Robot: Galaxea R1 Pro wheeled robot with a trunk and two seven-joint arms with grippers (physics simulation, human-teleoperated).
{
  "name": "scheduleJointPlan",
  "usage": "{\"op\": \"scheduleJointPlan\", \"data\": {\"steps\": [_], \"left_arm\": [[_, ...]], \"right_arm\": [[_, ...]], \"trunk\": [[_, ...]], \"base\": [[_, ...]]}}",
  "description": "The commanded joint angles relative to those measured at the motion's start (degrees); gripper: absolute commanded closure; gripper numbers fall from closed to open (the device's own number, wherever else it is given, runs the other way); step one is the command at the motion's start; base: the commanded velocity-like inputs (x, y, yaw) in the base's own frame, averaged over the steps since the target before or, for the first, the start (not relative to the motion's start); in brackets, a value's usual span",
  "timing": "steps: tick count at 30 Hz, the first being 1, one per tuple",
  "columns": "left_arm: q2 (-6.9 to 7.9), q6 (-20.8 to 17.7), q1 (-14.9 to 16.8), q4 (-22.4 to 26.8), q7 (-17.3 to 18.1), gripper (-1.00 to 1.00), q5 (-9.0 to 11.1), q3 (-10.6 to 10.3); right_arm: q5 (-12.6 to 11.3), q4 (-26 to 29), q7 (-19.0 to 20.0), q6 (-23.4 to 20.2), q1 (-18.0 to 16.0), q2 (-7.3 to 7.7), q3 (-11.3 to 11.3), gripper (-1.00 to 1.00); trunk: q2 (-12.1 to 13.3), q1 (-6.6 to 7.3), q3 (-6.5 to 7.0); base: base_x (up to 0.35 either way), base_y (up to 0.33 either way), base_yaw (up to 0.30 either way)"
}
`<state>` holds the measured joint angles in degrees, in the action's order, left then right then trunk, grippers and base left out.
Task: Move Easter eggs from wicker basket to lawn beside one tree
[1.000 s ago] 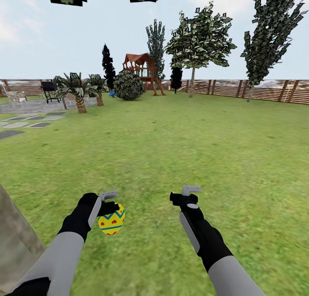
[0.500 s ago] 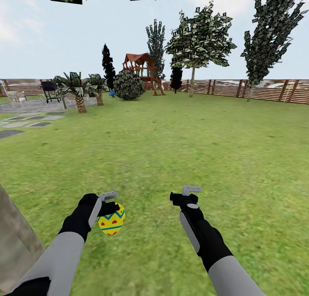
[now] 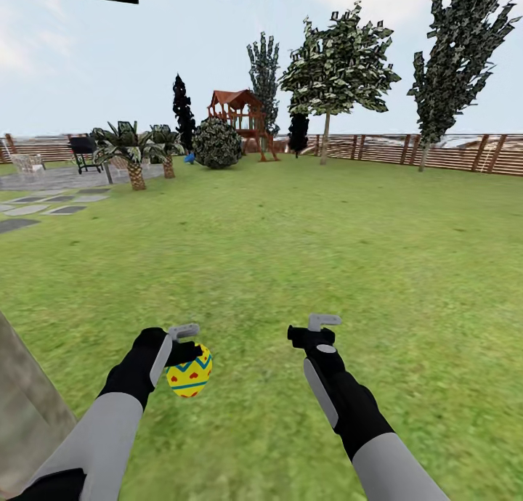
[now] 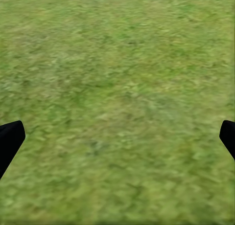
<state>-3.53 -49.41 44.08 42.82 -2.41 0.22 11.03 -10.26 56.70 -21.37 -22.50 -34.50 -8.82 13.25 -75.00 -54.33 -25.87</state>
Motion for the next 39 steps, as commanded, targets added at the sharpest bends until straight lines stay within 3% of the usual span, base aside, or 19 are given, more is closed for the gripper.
{"op": "scheduleJointPlan", "data": {"steps": [1,14,26,39], "left_arm": [[-0.07,-0.2,0.04,0.07,-0.21,1.0,0.05,0.22],[0.04,0.83,-0.16,0.14,-0.18,1.0,0.43,0.28],[0.1,10.88,-0.99,0.12,-0.16,1.0,0.96,0.37],[0.02,14.57,-6.14,0.11,-0.11,1.0,1.0,0.39]], "right_arm": [[-0.55,0.07,-0.53,-0.17,-0.06,0.03,0.16,-1.0],[-0.55,0.07,-0.52,-0.17,-0.07,0.09,0.11,-1.0],[-0.55,0.07,-0.43,-0.44,-0.06,0.12,0.11,-1.0],[-0.55,0.07,-0.43,-0.7,-0.07,0.04,0.27,-1.0]], "trunk": [[-0.46,-0.23,-0.25],[-5.67,-3.08,-2.58],[-10.48,-5.72,-4.74],[-15.7,-8.57,-7.07]], "base": [[0.0,0.0,0.0],[0.0,0.0,0.0],[0.0,0.0,0.0],[0.0,0.0,0.0]]}}
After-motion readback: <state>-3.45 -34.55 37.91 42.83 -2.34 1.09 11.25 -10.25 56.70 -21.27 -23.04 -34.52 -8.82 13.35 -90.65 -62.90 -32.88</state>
